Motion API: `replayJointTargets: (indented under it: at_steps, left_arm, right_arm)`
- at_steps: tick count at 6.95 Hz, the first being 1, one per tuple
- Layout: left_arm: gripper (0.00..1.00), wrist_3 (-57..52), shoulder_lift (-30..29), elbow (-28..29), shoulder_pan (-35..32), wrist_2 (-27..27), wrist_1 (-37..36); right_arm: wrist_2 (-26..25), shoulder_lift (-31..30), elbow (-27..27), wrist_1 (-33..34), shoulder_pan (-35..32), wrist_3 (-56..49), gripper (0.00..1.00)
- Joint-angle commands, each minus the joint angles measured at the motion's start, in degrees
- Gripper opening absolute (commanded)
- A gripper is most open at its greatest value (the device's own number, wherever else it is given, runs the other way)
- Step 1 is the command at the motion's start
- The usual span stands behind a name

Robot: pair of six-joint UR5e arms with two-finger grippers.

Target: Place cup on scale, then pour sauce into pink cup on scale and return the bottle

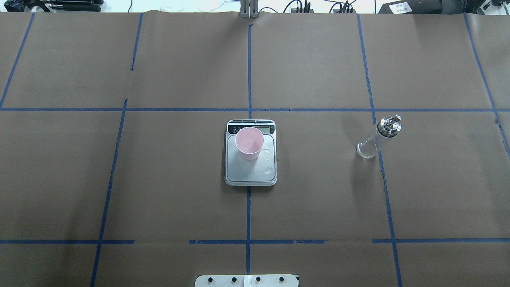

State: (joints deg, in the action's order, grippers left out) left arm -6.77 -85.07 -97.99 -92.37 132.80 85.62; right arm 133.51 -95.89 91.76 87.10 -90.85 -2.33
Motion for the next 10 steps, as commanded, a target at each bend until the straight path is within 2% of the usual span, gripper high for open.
replayJointTargets:
  at_steps: [1,10]
  left_arm:
    - [1.0,0.0,-0.01,-0.1,0.0,0.0,-0.02]
    - [1.0,0.09,-0.01,-0.01,0.0,0.79,0.07]
  right_arm:
    - [0.09,0.0,0.09,0.0,0.06,0.04,1.0]
    - [0.09,0.0,0.09,0.0,0.32,0.04,1.0]
